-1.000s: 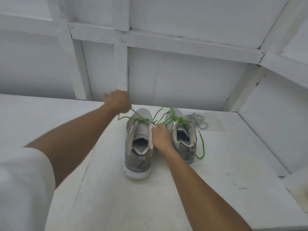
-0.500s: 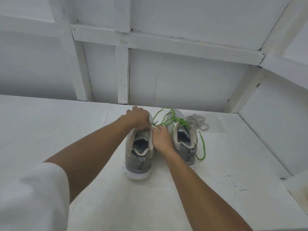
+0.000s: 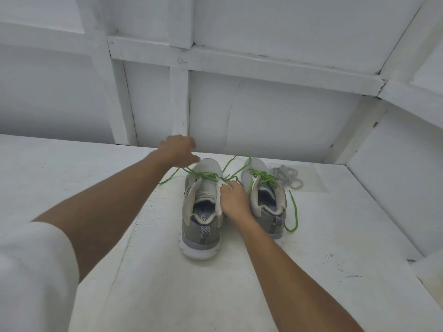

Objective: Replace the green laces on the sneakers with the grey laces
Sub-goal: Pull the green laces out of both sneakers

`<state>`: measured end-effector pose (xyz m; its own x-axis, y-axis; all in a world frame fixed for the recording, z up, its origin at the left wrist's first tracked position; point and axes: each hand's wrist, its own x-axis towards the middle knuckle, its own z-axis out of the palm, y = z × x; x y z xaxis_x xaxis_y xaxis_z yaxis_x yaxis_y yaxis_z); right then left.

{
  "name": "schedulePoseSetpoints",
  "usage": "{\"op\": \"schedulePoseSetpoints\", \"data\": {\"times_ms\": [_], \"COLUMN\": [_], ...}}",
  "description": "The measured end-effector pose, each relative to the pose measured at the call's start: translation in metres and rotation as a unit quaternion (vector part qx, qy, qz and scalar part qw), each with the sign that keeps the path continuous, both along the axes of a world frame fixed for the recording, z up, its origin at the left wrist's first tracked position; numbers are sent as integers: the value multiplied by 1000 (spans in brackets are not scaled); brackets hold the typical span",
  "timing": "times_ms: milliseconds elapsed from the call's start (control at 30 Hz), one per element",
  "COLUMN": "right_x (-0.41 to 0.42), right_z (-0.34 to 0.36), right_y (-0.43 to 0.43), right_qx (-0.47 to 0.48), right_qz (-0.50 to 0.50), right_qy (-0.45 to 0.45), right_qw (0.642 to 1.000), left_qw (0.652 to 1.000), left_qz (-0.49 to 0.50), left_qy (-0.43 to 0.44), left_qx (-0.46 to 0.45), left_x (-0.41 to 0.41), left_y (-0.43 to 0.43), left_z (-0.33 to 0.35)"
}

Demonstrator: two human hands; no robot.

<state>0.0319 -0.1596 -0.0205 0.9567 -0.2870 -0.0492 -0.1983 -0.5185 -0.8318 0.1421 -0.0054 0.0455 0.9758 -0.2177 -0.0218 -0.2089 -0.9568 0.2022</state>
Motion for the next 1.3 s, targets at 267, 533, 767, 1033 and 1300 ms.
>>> {"op": "schedulePoseSetpoints", "data": {"times_ms": [267,533,767,1033,1300], "right_x": [1,0,2,2,2], "right_z": [-2,-2,-3,-4,-4], "right_y": [-2,0,0,-2,-1], "right_qx": [8,16,6,8,0], "right_qz": [0,-3,-4,-5,2], "right_qy": [-6,0,2,-1,-2], "right_qw": [1000,1000,1000,1000,1000], "left_qw": [994,1000,990,942,954], "left_qz": [-79,8,119,268,227], "left_qy": [75,1,-64,-123,-88], "left_qx": [27,21,-45,-159,-178], "left_x": [-18,9,18,16,-5], "left_y": [-52,9,54,75,73], "left_z": [-27,3,6,5,-14]}}
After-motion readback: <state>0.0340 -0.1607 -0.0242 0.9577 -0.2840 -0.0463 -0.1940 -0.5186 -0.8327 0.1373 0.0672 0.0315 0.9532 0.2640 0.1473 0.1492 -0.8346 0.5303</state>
